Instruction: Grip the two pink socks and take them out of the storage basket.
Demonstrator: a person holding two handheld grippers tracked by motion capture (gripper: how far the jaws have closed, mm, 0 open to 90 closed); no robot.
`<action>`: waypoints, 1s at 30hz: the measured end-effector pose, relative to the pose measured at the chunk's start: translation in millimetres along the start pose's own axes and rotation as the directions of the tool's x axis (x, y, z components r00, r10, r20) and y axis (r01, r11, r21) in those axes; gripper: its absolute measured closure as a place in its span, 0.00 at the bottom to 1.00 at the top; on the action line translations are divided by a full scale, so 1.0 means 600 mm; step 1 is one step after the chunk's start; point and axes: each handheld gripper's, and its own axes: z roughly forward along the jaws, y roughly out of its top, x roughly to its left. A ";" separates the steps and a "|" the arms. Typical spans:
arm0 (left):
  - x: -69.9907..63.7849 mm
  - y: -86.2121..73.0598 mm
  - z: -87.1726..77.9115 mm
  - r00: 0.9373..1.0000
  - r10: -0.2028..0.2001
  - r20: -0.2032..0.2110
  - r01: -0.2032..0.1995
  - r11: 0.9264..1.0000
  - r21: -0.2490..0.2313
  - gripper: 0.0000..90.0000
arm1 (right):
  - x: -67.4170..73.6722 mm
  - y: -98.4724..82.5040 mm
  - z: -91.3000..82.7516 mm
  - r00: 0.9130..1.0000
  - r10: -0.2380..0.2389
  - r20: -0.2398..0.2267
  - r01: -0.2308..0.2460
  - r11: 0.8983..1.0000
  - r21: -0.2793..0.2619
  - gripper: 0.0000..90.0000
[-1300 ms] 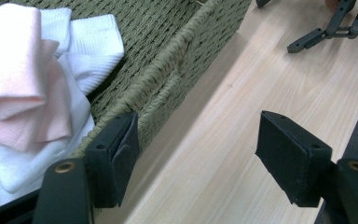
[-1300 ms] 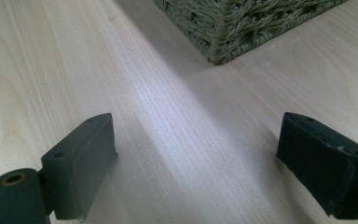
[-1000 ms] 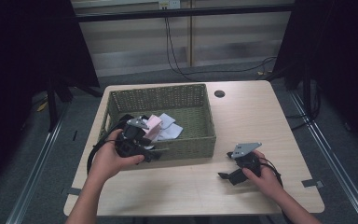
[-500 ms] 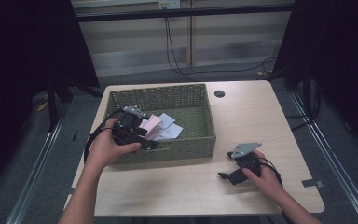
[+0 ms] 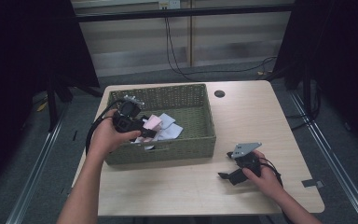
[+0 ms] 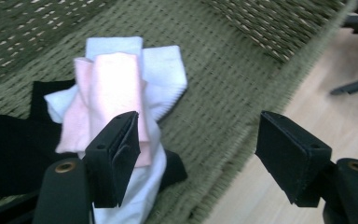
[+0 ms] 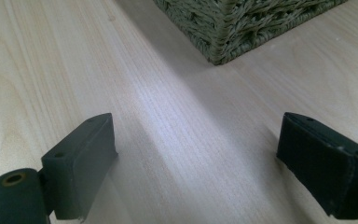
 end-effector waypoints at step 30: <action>0.098 0.003 0.080 0.981 -0.189 -0.054 0.194 0.974 0.113 0.43 | 0.000 0.000 0.000 1.000 -0.001 0.001 0.001 1.000 -0.003 0.12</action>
